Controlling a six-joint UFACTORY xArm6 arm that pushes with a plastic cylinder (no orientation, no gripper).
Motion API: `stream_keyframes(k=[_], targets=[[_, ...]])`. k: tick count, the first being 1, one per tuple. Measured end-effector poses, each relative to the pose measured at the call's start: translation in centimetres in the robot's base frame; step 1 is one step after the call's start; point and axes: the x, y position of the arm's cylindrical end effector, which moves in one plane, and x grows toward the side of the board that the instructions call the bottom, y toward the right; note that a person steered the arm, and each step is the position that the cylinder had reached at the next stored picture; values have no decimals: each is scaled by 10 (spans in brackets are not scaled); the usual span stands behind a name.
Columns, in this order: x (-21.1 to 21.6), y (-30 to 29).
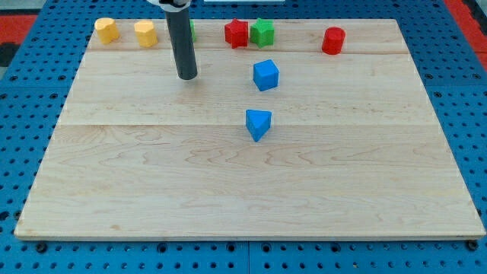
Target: Place the blue triangle below the blue cube
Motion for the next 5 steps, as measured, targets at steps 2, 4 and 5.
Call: stream_keyframes(k=[2, 4, 5], targets=[[0, 1], [-1, 56], [9, 71]])
